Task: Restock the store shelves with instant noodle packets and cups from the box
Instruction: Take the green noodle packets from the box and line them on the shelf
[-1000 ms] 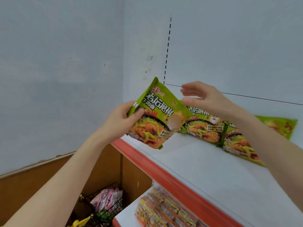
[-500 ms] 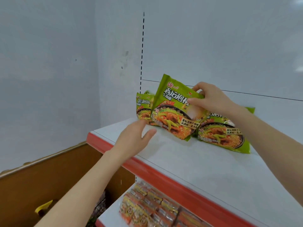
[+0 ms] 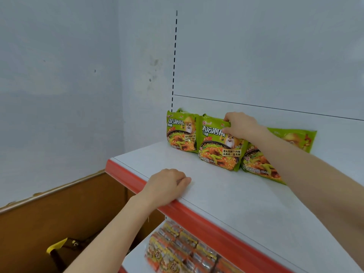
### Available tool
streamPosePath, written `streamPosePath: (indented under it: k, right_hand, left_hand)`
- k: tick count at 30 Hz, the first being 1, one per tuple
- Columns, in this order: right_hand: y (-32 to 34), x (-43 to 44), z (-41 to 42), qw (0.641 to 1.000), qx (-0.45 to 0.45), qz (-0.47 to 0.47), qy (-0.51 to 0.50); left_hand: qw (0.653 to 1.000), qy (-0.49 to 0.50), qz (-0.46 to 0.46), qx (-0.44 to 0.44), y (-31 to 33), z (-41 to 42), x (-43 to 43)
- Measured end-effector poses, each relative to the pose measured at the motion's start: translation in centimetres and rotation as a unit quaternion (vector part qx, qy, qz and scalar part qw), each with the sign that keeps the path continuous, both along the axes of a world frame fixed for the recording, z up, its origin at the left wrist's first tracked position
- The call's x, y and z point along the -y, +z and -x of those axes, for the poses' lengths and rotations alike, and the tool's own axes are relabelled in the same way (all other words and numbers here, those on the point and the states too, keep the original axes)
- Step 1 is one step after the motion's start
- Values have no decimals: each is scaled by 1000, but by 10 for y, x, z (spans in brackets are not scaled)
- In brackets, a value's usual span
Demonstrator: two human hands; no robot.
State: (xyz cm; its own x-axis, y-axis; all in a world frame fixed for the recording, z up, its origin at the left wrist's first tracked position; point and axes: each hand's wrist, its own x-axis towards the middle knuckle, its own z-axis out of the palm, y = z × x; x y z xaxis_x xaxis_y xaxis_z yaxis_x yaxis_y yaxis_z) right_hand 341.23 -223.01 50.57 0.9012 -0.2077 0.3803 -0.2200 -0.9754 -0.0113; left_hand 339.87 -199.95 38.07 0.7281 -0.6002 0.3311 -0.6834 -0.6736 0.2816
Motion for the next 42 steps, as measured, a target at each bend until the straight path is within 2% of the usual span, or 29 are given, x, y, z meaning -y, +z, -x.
streamPosePath:
  k: [9, 14, 20, 27, 33, 35, 37, 42]
  right_hand:
    - [-6, 9, -14, 1000, 14, 5, -2]
    - [-13, 11, -16, 998, 32, 56, 5]
    - [-12, 16, -16, 995, 86, 11, 40]
    - [-18, 14, -22, 993, 86, 65, 42]
    - [-22, 15, -20, 987, 126, 52, 79]
    - [-22, 16, -16, 984, 148, 19, 101]
    - [-20, 13, -10, 974, 188, -23, 125]
    - [-4, -13, 2, 958, 206, -83, 179]
  left_hand:
    - [1000, -2, 12, 6, -1, -1, 0]
    - [1000, 3, 13, 5, -2, -1, 1]
    - [1000, 8, 17, 8, -2, 1, 1]
    - [1000, 13, 15, 13, -4, -1, 2]
    - [1000, 6, 15, 15, -3, -2, 2]
    - [1000, 1, 17, 19, -3, 0, 2]
    - [999, 0, 9, 46, -1, 0, 2]
    - [972, 31, -25, 230, 11, 12, -3]
